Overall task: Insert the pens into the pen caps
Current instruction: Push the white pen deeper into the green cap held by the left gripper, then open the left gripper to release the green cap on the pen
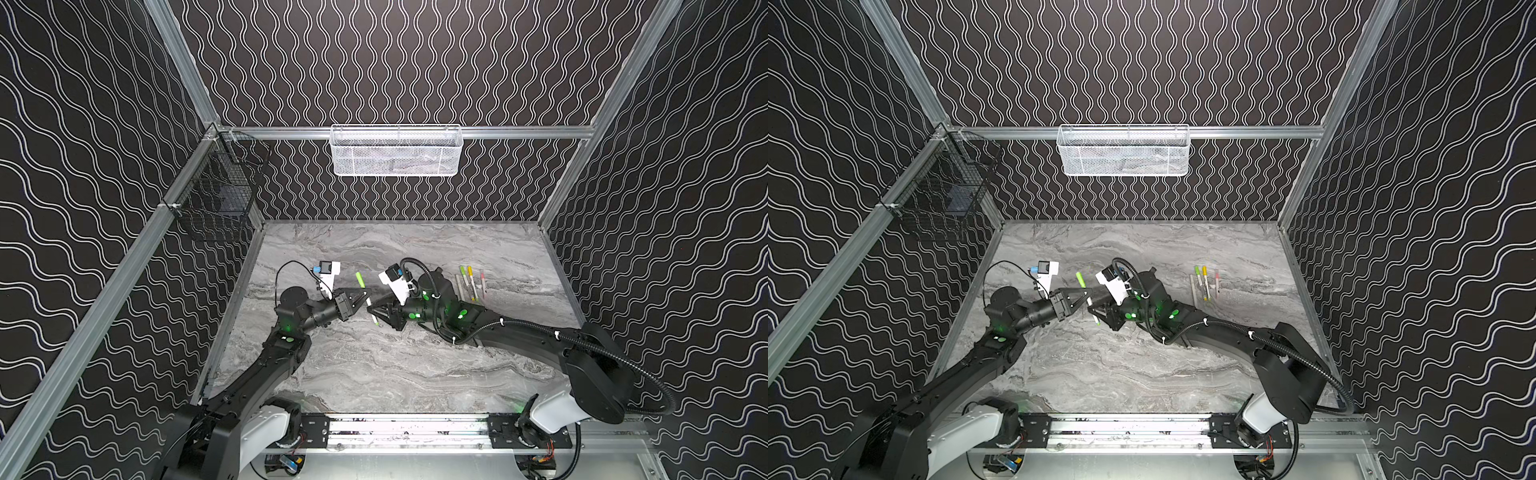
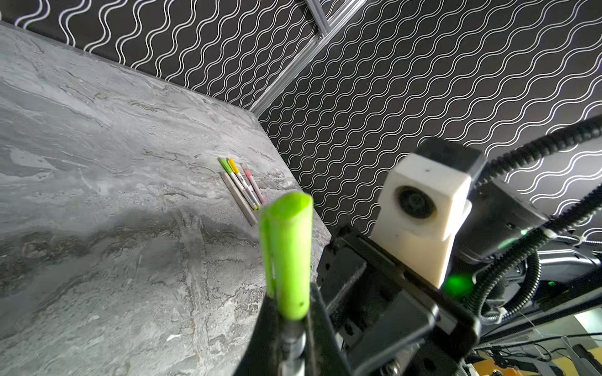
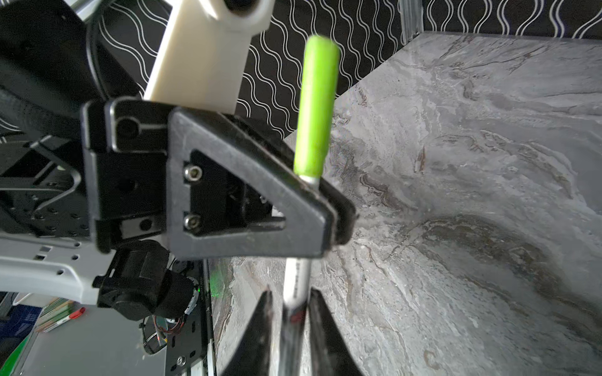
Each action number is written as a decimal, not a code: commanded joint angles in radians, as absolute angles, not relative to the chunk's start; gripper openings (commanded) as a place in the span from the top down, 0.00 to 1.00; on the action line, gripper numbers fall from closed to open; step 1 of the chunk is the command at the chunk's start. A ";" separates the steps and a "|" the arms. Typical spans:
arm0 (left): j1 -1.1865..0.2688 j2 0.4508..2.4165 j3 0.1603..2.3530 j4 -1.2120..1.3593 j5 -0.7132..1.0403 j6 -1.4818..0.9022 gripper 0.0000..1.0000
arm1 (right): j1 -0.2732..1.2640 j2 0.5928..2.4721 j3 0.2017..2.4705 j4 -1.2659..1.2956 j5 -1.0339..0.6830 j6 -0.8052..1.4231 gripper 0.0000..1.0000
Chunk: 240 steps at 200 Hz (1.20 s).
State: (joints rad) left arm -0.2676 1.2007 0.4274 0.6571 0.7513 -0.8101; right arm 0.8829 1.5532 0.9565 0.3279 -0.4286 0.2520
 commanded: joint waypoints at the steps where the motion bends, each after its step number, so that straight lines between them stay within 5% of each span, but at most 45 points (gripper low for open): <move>1: -0.268 1.195 0.430 0.692 0.750 -0.820 1.00 | 0.885 1.577 0.985 0.332 -0.468 0.271 0.57; 25: -0.268 1.185 0.430 0.700 0.756 -0.828 1.00 | 0.887 1.611 1.019 0.356 -0.469 0.296 0.55; 62: -0.268 1.148 0.431 0.634 0.743 -0.806 0.99 | 0.886 1.622 1.040 0.336 -0.452 0.320 0.94; 93: -0.268 1.116 0.443 0.572 0.705 -0.786 0.32 | 0.887 1.599 1.021 0.288 -0.472 0.323 1.00; 117: -0.263 1.090 0.460 0.510 0.661 -0.764 0.19 | 0.887 1.567 1.003 0.267 -0.506 0.299 1.00; 172: -0.250 1.087 0.497 0.489 0.671 -0.759 0.24 | 0.914 1.533 0.964 0.187 -0.529 0.217 1.00; 215: -0.250 1.100 0.511 0.482 0.708 -0.749 0.50 | 0.920 1.507 0.946 0.199 -0.508 0.220 1.00; 240: -0.250 1.106 0.502 0.502 0.718 -0.760 0.83 | 0.921 1.494 0.954 0.188 -0.497 0.213 1.00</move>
State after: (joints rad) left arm -0.2523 1.1000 0.5022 0.4778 0.6956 -0.7723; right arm 0.9184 1.5093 0.9489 0.1802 -0.5045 0.2352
